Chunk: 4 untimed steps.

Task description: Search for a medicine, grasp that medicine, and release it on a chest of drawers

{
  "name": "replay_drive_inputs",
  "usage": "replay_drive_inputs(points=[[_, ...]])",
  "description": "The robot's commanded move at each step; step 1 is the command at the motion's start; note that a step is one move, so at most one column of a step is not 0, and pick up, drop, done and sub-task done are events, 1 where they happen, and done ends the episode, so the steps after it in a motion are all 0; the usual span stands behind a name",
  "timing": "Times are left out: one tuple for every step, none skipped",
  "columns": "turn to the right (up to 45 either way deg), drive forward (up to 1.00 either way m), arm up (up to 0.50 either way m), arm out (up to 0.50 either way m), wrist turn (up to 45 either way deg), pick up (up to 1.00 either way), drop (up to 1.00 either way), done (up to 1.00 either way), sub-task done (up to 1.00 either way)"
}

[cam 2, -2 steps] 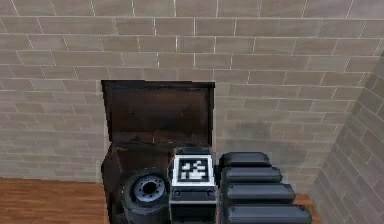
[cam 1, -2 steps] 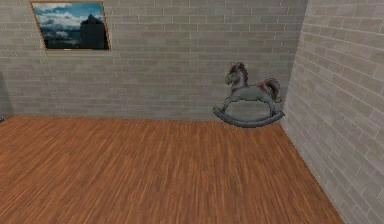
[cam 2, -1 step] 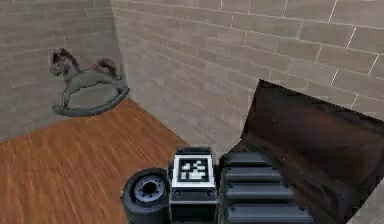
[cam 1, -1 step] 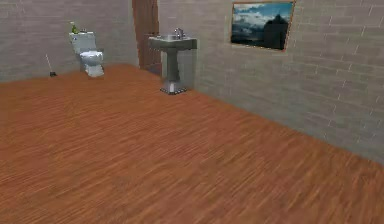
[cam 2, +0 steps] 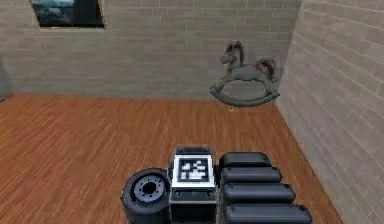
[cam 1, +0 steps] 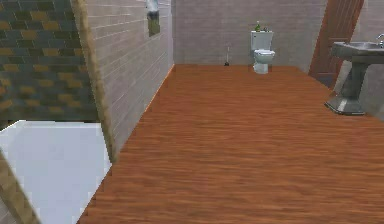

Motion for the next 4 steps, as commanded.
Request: replay_drive_inputs(points=[[-12.0, 0.00, 0.00, 0.00, 0.0, 0.00, 0.00, 0.00, 0.00], [0.0, 1.00, 0.00, 0.00, 0.0, 0.00, 0.00, 0.00, 0.00], [-15.0, 0.00, 0.00, 0.00, 0.0, 0.00, 0.00, 0.00, 0.00], [0.0, 0.20, 0.00, 0.00, 0.0, 0.00, 0.00, 0.00, 0.00]])
